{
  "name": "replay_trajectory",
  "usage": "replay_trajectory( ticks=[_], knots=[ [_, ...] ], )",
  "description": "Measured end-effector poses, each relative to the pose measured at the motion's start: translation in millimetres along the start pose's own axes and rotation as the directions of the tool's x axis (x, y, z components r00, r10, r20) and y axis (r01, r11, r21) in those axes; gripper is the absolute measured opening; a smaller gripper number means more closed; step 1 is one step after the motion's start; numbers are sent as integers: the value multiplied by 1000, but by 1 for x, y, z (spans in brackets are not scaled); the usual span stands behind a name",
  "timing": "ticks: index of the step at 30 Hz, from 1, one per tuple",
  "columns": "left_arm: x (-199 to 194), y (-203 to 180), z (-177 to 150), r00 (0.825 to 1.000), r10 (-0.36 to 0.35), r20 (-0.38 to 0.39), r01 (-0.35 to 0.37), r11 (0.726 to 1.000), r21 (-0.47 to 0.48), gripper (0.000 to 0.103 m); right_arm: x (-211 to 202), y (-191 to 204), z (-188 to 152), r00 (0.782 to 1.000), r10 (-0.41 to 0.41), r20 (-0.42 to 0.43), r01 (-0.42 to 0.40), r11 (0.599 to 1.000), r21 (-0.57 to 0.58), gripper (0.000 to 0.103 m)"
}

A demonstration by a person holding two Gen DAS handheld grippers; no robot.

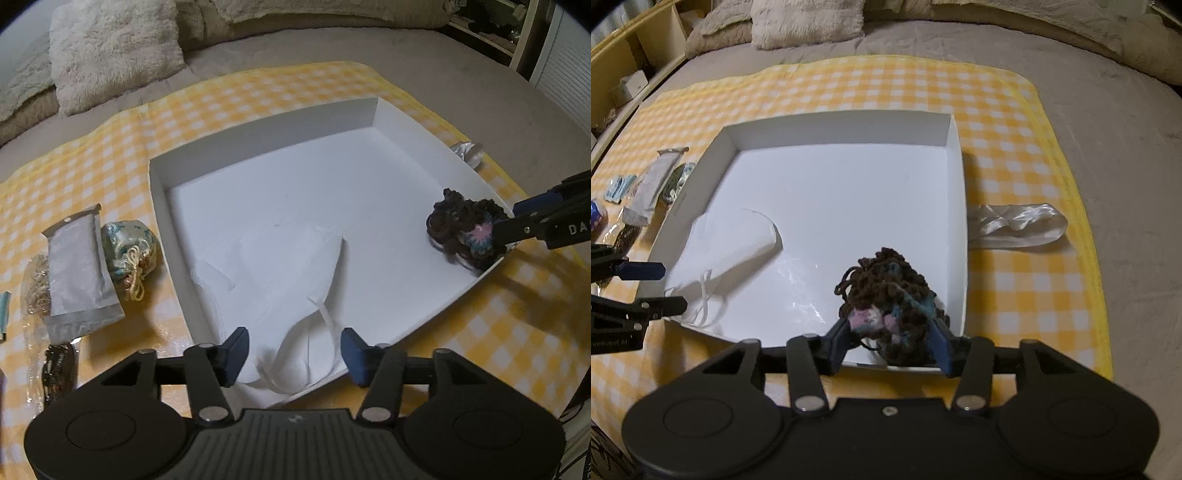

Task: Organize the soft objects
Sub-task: 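Open both tools to drop the mask and scrunchie into the white box, then move both open tools back toward the remaining items beside the box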

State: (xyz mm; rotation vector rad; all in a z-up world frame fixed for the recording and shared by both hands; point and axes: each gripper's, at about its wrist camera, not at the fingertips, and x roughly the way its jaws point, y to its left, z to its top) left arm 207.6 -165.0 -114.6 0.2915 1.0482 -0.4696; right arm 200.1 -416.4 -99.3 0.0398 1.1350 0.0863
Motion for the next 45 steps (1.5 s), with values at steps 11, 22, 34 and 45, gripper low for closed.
replay_trajectory(
  ticks=[11, 22, 34, 45],
  knots=[
    [-30, 1, -2, 996, -16, 91, 20, 999, -35, 88, -42, -9, -14, 987, 33, 155, -47, 995, 86, 84],
    [-64, -1, -11, 982, 3, 187, 14, 996, -88, 100, -72, 0, -34, 958, 8, 287, -35, 995, 90, 103],
    [-93, 0, -23, 964, 29, 264, 5, 992, -129, 103, -95, 17, -50, 942, -7, 336, -13, 998, 57, 103],
    [-119, 16, -34, 937, 81, 339, -14, 980, -197, 103, -110, 35, -54, 905, -6, 426, -14, 999, 44, 103]
  ],
)
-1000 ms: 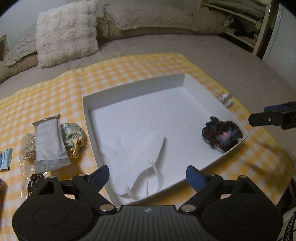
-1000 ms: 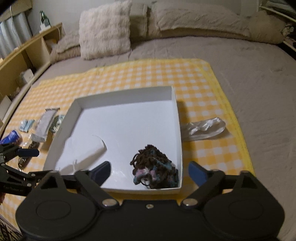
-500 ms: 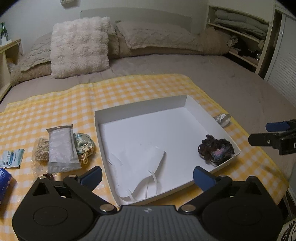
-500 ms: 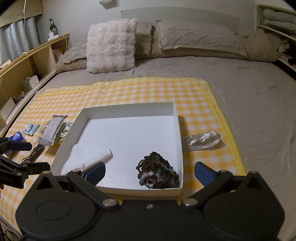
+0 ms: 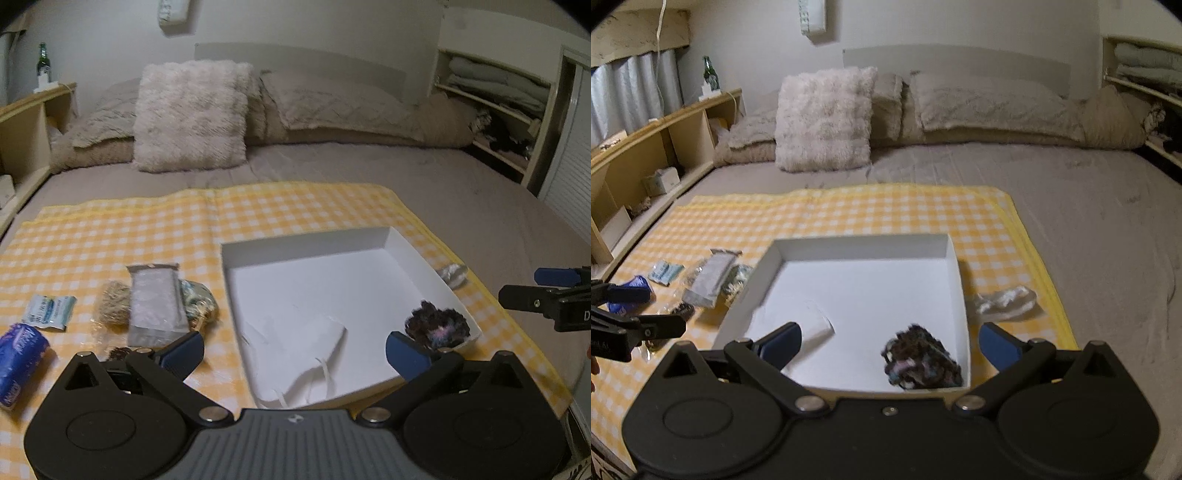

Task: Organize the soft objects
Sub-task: 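Move both open tools back toward the remaining items beside the box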

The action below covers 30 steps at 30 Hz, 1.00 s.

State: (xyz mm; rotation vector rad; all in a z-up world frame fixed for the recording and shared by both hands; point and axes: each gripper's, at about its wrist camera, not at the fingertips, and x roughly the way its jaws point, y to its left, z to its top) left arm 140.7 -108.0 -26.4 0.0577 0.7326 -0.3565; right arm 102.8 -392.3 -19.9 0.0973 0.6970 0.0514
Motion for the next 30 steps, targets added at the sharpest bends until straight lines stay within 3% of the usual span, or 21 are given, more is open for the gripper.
replay_trajectory(
  ticks=[5, 15, 24, 30],
  knots=[
    [-12, 17, 1, 997, 45, 60, -44, 999, -15, 103, -3, 14, 6, 998, 20, 62, -20, 1000, 6, 103],
    [-26, 76, 6, 978, 181, 108, -170, 980, -100, 103, 12, 55, 25, 990, 75, 119, -74, 997, -8, 103],
    [-41, 144, 4, 946, 303, 117, -275, 938, -209, 103, 33, 111, 36, 980, 163, 111, -155, 985, -73, 103],
    [-48, 186, -4, 913, 392, 110, -358, 901, -244, 103, 48, 144, 43, 970, 222, 99, -211, 971, -111, 103]
  ],
)
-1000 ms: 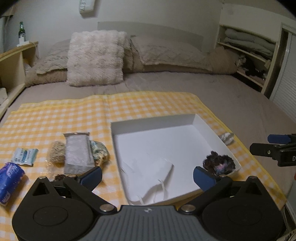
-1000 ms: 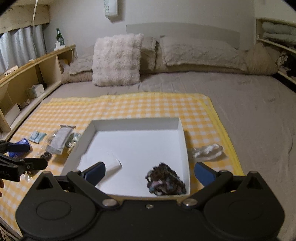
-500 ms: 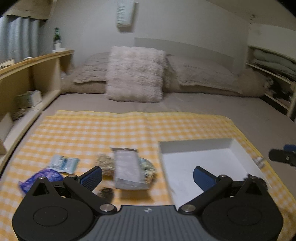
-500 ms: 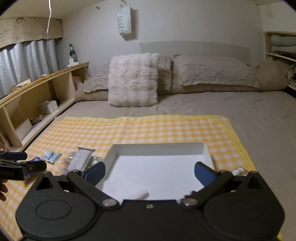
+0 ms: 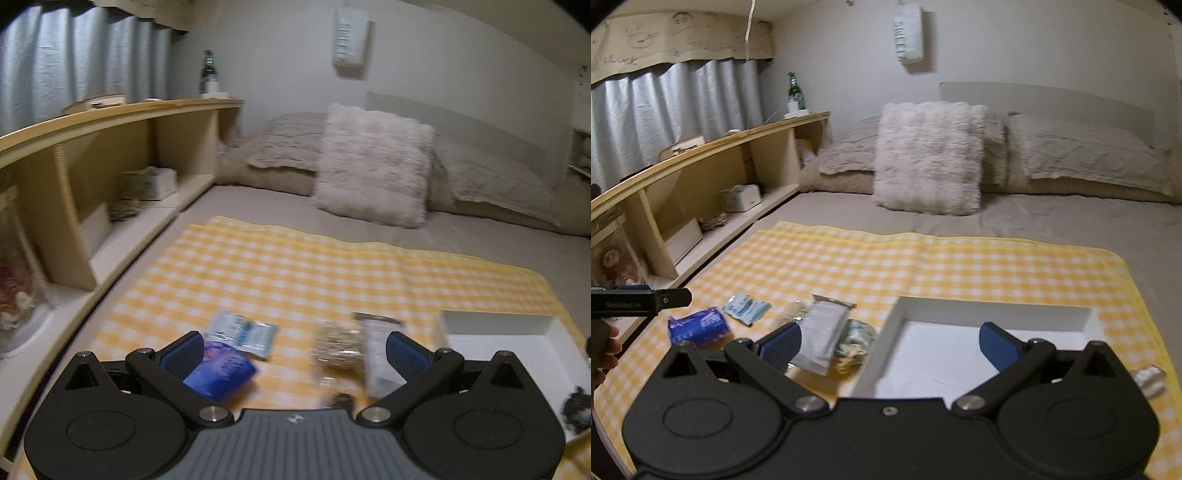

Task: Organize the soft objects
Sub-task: 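Move both open tools back toward the remaining items beside the box, then grasp the blue tissue pack with the left tool while the right tool grasps the bagged cable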

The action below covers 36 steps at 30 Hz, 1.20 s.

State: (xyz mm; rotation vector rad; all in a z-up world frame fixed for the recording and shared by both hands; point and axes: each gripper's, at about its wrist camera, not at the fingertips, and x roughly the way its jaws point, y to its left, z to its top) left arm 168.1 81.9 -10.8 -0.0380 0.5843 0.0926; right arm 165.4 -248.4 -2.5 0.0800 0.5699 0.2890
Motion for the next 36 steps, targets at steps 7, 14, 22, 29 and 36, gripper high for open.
replay_trajectory(
  ticks=[7, 14, 22, 29, 36],
  knots=[
    [22, 34, 0, 995, 95, 11, -95, 994, 49, 103, 32, 28, 5, 999, 40, -29, -40, 999, 9, 103],
    [59, 52, -7, 995, 93, -38, -86, 984, 155, 103, 72, 48, 4, 989, 68, -133, -44, 983, 176, 103],
    [104, 65, -21, 986, 52, -157, -6, 960, 280, 103, 123, 77, -9, 963, 127, -239, -65, 966, 249, 103],
    [137, 82, -28, 971, 66, -231, 2, 959, 283, 103, 160, 104, -25, 917, 217, -334, -109, 943, 313, 103],
    [154, 89, -32, 906, -42, -422, 141, 968, 207, 103, 197, 121, -43, 887, 209, -412, -82, 949, 304, 97]
  ],
)
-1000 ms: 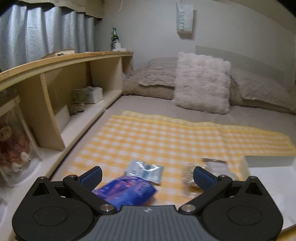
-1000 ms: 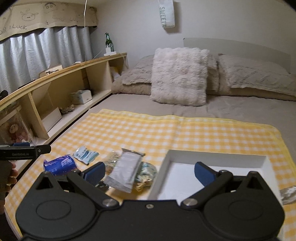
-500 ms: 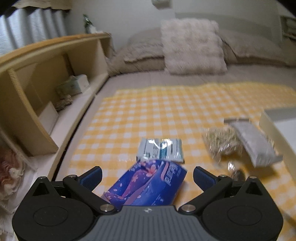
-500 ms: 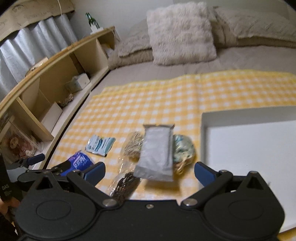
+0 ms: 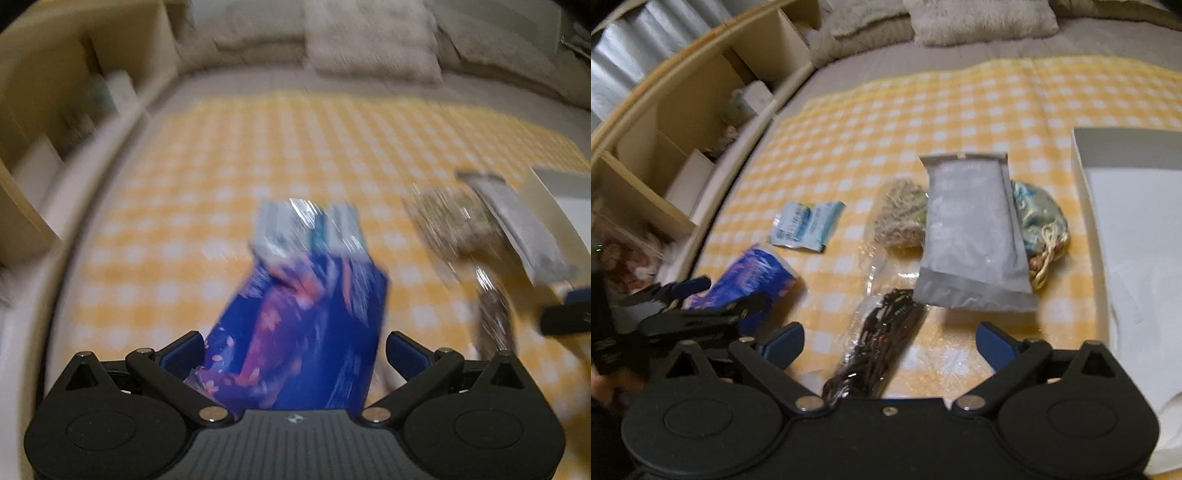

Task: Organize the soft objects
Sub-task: 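Grasp the blue tissue pack with the left tool while the right tool grasps the bagged cable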

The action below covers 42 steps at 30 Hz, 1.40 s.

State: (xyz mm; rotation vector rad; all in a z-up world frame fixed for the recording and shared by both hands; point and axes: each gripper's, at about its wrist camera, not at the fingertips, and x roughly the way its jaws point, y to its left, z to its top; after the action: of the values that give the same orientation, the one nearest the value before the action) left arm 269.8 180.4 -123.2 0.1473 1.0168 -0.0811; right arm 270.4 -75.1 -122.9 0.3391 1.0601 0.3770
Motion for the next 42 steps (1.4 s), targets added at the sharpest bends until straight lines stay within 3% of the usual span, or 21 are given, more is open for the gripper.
replay_trajectory(
  ticks=[2, 4, 8, 13, 16, 21, 24, 28, 34, 42],
  knots=[
    [1, -3, -3, 998, -49, -51, 49, 999, 14, 103, 11, 1, 0, 999, -28, -22, 28, 1000, 1, 97],
    [-4, -7, -6, 996, -71, -55, 73, 997, 32, 103, 21, 3, 0, 999, -40, -32, 40, 999, -1, 96],
    [-14, -9, -3, 999, -46, -15, 46, 999, 3, 103, 36, 6, -1, 998, -24, -52, 26, 999, 28, 91],
    [-9, -5, 13, 1000, -1, -17, -2, 991, -132, 103, 43, 18, -10, 995, -61, -80, 54, 996, -77, 79],
    [1, -6, 21, 998, 39, -45, -46, 985, -167, 103, 40, 23, -13, 991, -79, -107, 62, 986, -158, 67],
    [22, -14, 22, 989, 108, -99, -121, 983, -138, 103, 33, 20, -16, 984, -87, -154, 43, 962, -269, 41],
    [29, -11, 17, 983, 123, -138, -143, 979, -144, 102, 28, 12, -13, 980, -87, -178, 34, 959, -281, 36],
    [22, -5, 16, 986, 121, -118, -141, 974, -177, 86, 21, 4, -11, 980, -70, -185, 16, 959, -282, 31],
    [7, -4, 14, 987, 127, -97, -145, 965, -218, 72, 6, 2, -6, 988, -51, -145, 7, 957, -291, 23],
    [-30, -16, 13, 992, 123, -12, -122, 965, -234, 67, -14, 9, 2, 998, -1, -66, -19, 950, -311, 23]
  ],
)
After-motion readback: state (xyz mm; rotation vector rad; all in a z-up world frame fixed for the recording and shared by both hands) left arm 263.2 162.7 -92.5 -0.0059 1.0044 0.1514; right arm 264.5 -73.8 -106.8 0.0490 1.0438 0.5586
